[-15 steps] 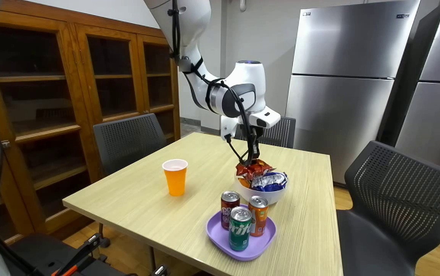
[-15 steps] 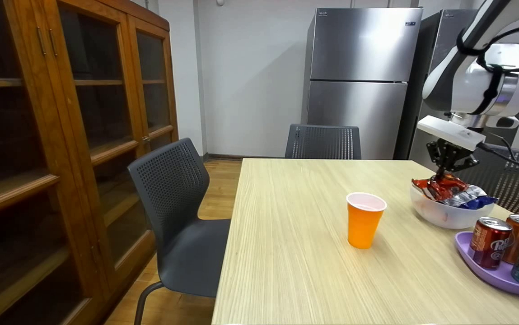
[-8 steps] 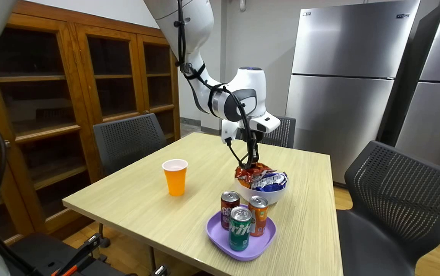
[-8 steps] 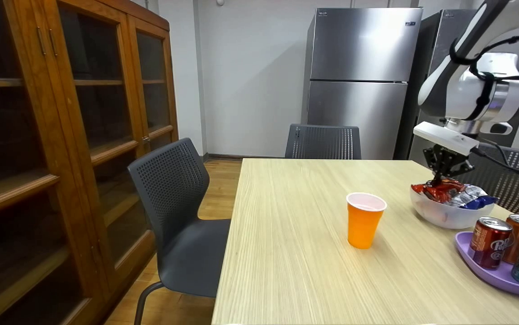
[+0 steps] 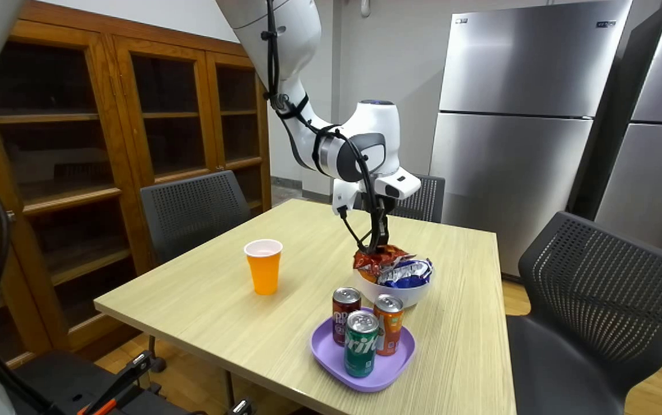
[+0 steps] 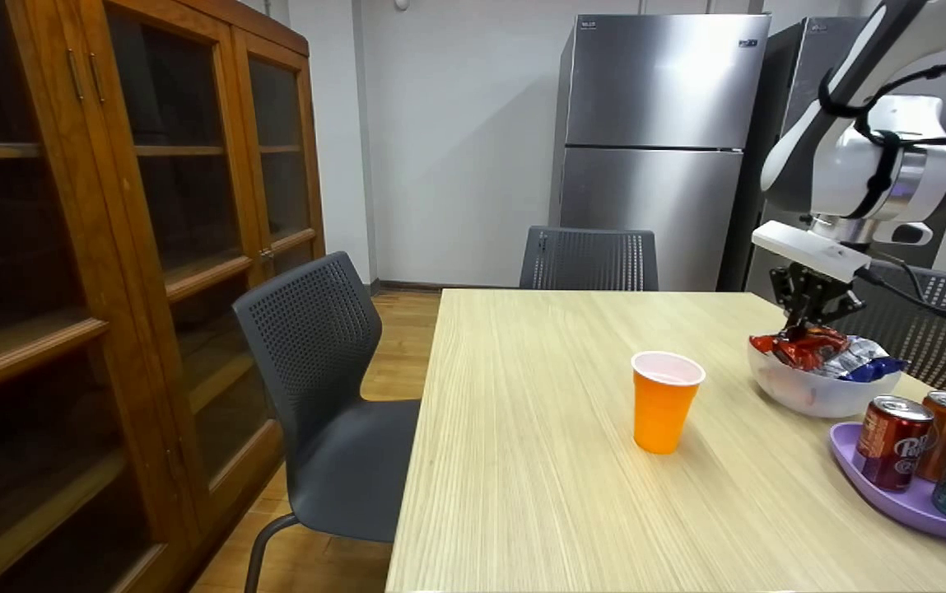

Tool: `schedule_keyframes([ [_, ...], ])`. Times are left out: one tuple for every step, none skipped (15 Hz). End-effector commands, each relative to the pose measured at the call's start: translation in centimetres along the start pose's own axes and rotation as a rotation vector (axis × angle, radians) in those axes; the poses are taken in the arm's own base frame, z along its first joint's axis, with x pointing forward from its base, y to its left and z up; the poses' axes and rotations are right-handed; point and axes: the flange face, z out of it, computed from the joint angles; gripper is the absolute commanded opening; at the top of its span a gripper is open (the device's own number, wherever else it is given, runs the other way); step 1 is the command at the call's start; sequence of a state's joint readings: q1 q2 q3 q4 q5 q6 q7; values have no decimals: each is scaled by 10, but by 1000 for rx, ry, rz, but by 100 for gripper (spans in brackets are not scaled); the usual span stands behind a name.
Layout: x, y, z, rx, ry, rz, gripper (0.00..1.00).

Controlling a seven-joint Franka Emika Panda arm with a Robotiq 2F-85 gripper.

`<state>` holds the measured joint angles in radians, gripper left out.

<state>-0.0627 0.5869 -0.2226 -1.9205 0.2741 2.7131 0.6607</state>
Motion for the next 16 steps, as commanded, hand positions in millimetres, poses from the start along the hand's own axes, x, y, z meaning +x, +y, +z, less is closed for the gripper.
schedule_keyframes([
  [-7, -1, -18, 13, 0, 25, 48],
  [-8, -1, -23, 19, 5, 26, 55],
  [-10, -2, -27, 25, 11, 27, 63],
  [-11, -2, -33, 31, 18, 28, 70],
  [-12, -3, -37, 36, 23, 29, 78],
  [-14, -3, -43, 41, 29, 31, 85],
  [-15, -4, -49, 48, 36, 32, 94],
  [-17, -5, -55, 55, 43, 32, 99],
  [-19, -6, -61, 62, 51, 28, 100],
  [-22, -9, -68, 69, 56, 20, 100],
  [-25, -11, -73, 73, 65, 10, 100],
  [-28, -15, -79, 77, 74, -7, 100],
  [-32, -18, -85, 79, 80, -24, 100],
  [-37, -23, -92, 82, 88, -44, 100],
  [-43, -29, -98, 87, 92, -69, 100],
  [-49, -35, -105, 93, 98, -98, 100],
])
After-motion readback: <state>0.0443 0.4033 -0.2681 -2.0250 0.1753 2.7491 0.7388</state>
